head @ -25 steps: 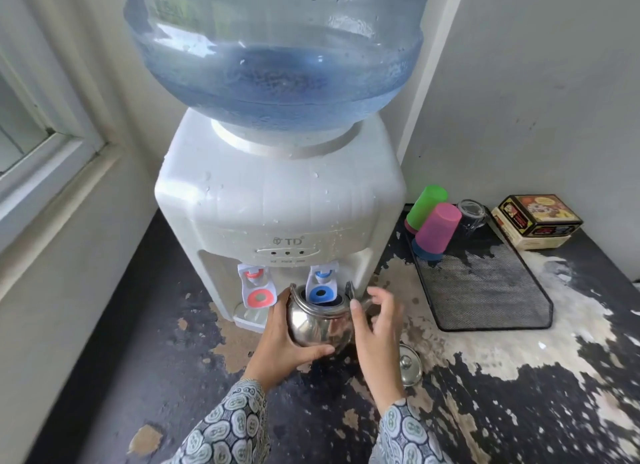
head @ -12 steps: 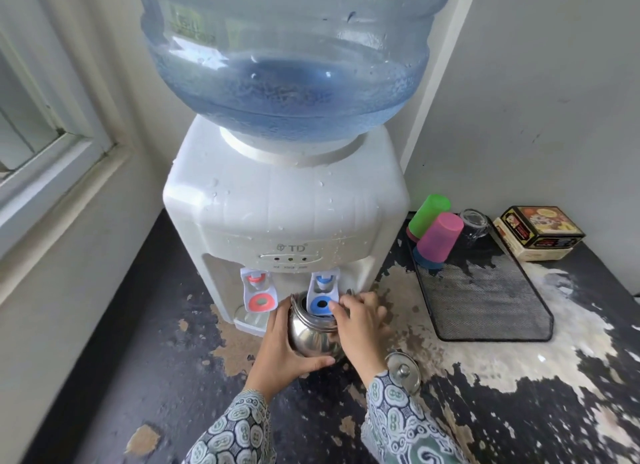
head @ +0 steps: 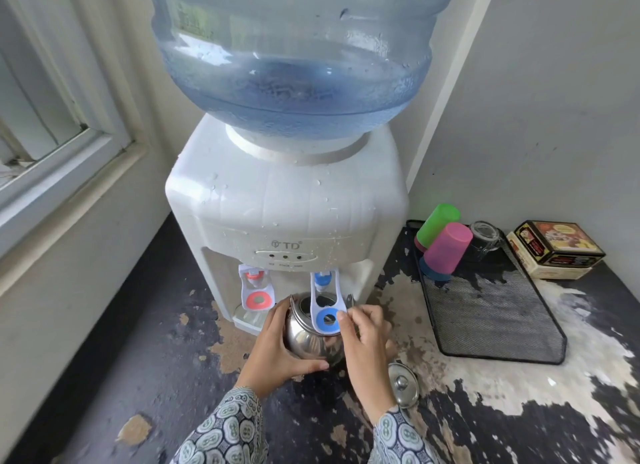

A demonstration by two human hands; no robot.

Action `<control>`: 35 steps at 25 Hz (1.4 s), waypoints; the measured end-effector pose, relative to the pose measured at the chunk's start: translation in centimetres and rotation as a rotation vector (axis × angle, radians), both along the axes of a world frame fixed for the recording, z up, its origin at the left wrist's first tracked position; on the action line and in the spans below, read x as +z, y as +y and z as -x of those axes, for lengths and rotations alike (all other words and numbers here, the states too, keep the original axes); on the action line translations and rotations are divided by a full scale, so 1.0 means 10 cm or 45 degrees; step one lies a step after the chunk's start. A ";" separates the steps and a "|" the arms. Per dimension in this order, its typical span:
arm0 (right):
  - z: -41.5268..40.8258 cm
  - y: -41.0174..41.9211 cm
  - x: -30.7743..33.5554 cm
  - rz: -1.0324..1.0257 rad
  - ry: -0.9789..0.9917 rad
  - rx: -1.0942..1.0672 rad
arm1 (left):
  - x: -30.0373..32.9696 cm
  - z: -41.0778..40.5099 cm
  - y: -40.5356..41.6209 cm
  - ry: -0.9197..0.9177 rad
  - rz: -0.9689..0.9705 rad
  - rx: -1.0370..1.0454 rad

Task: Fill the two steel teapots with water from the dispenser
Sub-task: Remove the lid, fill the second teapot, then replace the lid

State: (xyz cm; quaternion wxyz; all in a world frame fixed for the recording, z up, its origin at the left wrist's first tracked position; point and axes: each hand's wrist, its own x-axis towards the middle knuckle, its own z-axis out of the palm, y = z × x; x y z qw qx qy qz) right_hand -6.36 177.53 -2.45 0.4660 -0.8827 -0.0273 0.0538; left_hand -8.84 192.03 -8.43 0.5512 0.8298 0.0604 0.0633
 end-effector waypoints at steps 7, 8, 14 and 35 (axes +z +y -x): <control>-0.03 -0.02 0.01 -0.055 0.010 0.040 | 0.00 -0.01 0.01 0.048 0.050 0.017; -0.03 -0.02 0.00 -0.066 0.011 0.041 | 0.00 -0.01 0.01 0.050 0.063 0.019; -0.04 -0.02 -0.06 -0.127 -0.008 0.036 | -0.01 -0.02 0.02 0.082 0.062 0.026; 0.00 -0.03 -0.07 -0.100 0.023 0.062 | 0.03 -0.01 0.03 0.096 0.078 0.004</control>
